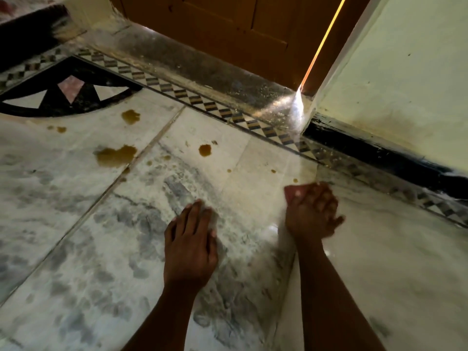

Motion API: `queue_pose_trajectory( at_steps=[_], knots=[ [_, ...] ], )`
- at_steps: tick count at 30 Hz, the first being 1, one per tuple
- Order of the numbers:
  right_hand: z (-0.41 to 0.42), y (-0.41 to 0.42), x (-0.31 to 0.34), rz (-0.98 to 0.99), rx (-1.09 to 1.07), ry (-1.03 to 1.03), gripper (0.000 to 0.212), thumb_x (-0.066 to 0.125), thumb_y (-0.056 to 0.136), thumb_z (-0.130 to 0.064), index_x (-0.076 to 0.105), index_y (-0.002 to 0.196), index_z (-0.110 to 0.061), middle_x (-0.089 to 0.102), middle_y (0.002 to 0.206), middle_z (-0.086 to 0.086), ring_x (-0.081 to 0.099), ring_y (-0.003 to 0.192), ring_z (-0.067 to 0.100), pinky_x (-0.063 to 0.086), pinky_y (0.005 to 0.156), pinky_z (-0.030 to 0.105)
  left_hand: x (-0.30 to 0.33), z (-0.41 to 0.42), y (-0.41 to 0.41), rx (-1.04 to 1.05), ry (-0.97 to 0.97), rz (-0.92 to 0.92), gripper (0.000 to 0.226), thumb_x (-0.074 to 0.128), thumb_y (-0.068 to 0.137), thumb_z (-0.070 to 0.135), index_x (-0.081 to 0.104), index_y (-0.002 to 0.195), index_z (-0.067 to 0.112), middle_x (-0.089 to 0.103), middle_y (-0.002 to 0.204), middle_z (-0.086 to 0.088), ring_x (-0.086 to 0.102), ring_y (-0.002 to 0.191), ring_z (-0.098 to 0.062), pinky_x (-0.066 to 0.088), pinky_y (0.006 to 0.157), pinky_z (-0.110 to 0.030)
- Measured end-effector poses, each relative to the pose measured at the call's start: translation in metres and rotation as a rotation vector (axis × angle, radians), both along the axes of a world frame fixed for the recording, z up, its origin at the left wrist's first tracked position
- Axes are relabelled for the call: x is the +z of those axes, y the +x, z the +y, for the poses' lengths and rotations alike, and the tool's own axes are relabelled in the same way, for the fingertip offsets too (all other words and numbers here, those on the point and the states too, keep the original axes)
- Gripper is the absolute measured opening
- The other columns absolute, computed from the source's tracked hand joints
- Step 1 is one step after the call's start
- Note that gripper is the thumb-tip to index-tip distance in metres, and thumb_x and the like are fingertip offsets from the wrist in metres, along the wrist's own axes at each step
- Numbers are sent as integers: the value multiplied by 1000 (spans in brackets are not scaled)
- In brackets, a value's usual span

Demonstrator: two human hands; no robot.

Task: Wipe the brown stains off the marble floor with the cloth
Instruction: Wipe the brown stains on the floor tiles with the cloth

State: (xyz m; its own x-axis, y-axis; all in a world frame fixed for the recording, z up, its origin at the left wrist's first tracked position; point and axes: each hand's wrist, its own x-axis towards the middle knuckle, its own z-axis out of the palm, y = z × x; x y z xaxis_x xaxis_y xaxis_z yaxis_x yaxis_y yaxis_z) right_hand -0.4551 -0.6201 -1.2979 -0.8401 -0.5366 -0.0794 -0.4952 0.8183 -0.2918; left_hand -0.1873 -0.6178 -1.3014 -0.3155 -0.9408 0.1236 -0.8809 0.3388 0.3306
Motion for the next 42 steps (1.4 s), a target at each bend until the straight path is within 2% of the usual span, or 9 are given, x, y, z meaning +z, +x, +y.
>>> queue_pose_trajectory(
  at_steps=[6, 9, 14, 17, 22, 28, 32, 36, 42],
  knots=[
    [47, 27, 0, 92, 631, 17, 67, 21, 107, -56, -1, 169, -42, 2, 180, -5, 0, 166, 22, 1, 131, 57, 2, 0, 0, -5, 11, -10, 59, 41, 100, 40, 49, 156, 24, 37, 171, -2, 37, 156, -25, 35, 118, -51],
    [75, 9, 3, 82, 454, 69, 66, 20, 105, -58, 7, 168, -41, 11, 179, -3, 6, 165, 24, 3, 130, 59, 1, 0, 0, -7, 10, 0, 58, 42, 101, 40, 49, 156, 23, 38, 170, -2, 37, 156, -26, 35, 119, -51],
    [-28, -18, 8, -38, 85, 43, 77, 15, 104, -59, 6, 170, -21, 10, 178, 13, 7, 164, 37, 3, 127, 69, -2, -1, -1, 1, 3, -10, 58, 45, 101, 39, 46, 157, 24, 37, 171, -2, 36, 156, -24, 32, 121, -49],
    [-54, 2, 10, -20, 441, 96, 82, 6, 103, -71, 7, 170, -24, 6, 179, 10, 5, 164, 37, 1, 125, 70, 0, 0, 0, 11, 7, -13, 59, 48, 100, 39, 47, 156, 25, 37, 171, -1, 36, 156, -24, 31, 121, -48],
    [42, 5, 9, 64, 969, 180, 68, 3, 102, -67, -6, 167, -46, -13, 178, -11, -8, 165, 21, -3, 127, 61, 5, 1, -1, 7, 32, 9, 58, 47, 101, 39, 46, 157, 26, 34, 172, 1, 34, 158, -22, 31, 122, -49],
    [-40, -39, 3, -34, 259, 119, 71, 18, 109, -59, -4, 170, -30, 2, 179, 10, 2, 164, 38, 0, 126, 70, 4, 0, -1, 6, 47, 10, 59, 42, 102, 41, 45, 159, 26, 33, 173, 2, 30, 160, -20, 31, 123, -49],
    [-54, 10, -3, 13, 514, 101, 70, 19, 110, -58, -4, 170, -30, -2, 179, 10, -2, 164, 39, -2, 125, 70, 9, 0, 0, 5, 47, 15, 59, 42, 101, 41, 46, 158, 26, 34, 172, 2, 31, 159, -20, 31, 123, -49],
    [30, 52, 5, 11, 720, 49, 67, 15, 104, -63, 3, 168, -45, -4, 179, -9, -5, 166, 22, -6, 128, 61, 11, 2, 1, 15, 43, 62, 58, 45, 100, 38, 49, 155, 22, 36, 171, -2, 36, 157, -24, 34, 123, -51],
    [23, 28, 0, 58, 179, 30, 72, 21, 103, -57, 20, 169, -28, 23, 176, 11, 20, 161, 38, 7, 125, 71, 8, 2, -1, 159, -3, 32, 56, 47, 102, 34, 49, 154, 14, 37, 169, -13, 32, 159, -32, 26, 129, -53]
  ],
)
